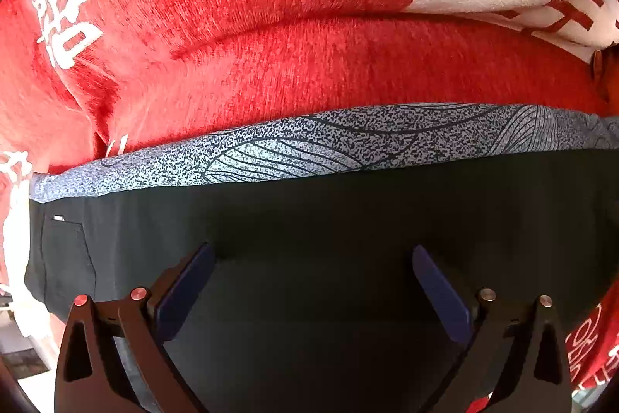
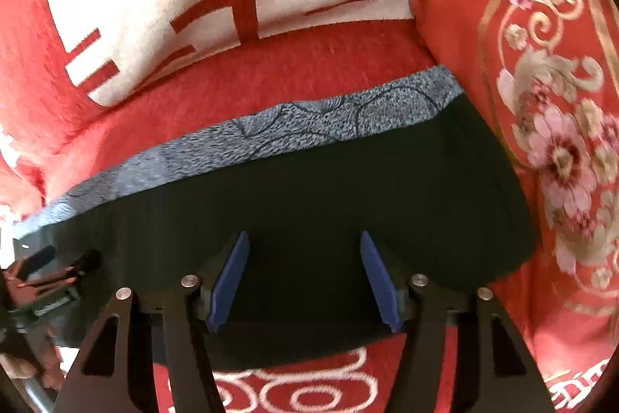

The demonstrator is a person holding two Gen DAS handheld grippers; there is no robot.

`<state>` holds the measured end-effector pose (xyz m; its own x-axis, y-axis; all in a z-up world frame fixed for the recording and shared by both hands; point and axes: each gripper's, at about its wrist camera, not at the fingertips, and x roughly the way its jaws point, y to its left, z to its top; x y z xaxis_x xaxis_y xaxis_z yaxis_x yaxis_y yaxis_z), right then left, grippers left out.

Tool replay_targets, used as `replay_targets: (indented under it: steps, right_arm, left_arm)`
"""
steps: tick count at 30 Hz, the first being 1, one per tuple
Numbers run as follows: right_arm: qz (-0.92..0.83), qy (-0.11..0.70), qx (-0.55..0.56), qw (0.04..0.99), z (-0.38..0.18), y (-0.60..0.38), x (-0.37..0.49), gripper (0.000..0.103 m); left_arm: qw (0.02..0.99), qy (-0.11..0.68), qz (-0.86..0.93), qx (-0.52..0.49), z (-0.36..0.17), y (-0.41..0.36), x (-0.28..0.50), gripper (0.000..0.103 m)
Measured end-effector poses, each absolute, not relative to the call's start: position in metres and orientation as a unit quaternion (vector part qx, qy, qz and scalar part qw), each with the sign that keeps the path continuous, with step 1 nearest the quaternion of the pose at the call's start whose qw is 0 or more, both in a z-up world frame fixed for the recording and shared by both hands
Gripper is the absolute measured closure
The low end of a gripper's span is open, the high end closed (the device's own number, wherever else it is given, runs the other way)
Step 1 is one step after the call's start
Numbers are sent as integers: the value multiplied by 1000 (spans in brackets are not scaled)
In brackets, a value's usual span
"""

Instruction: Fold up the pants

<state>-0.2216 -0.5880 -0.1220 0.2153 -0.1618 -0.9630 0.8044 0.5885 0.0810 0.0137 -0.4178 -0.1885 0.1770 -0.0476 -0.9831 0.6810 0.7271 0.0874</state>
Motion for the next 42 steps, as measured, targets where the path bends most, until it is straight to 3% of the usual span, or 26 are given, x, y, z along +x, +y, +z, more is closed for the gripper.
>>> replay_targets:
  steps: [13, 26, 27, 31, 35, 38, 39, 42]
  right_arm:
    - [-341, 505, 369, 702, -104, -559, -280, 39]
    - [-436, 428, 456, 647, -117, -608, -353, 39]
    - [-438, 418, 465, 646, -118, -612, -355, 46]
    - [-432, 402, 476, 652, -117, -623, -351, 94]
    - [-445, 418, 389, 690, -88, -618, -335, 95]
    - [-443, 450, 364, 685, -98, -621, -330, 95]
    - [-441, 460, 372, 674, -108, -624, -331, 93]
    - [-457, 444, 408, 655, -111, -629, -347, 70]
  left_arm:
    - [715, 594, -259, 262, -202, -409, 35, 0]
    - [723, 580, -259, 272, -193, -406, 20, 0]
    - [724, 579, -259, 272, -194, -406, 20, 0]
    - [724, 577, -261, 273, -193, -407, 19, 0]
    - [724, 577, -259, 276, -192, -408, 17, 0]
    - [727, 571, -260, 279, -191, -409, 15, 0]
    - [728, 570, -260, 280, -191, -409, 14, 0]
    - [727, 571, -260, 280, -189, -410, 13, 0]
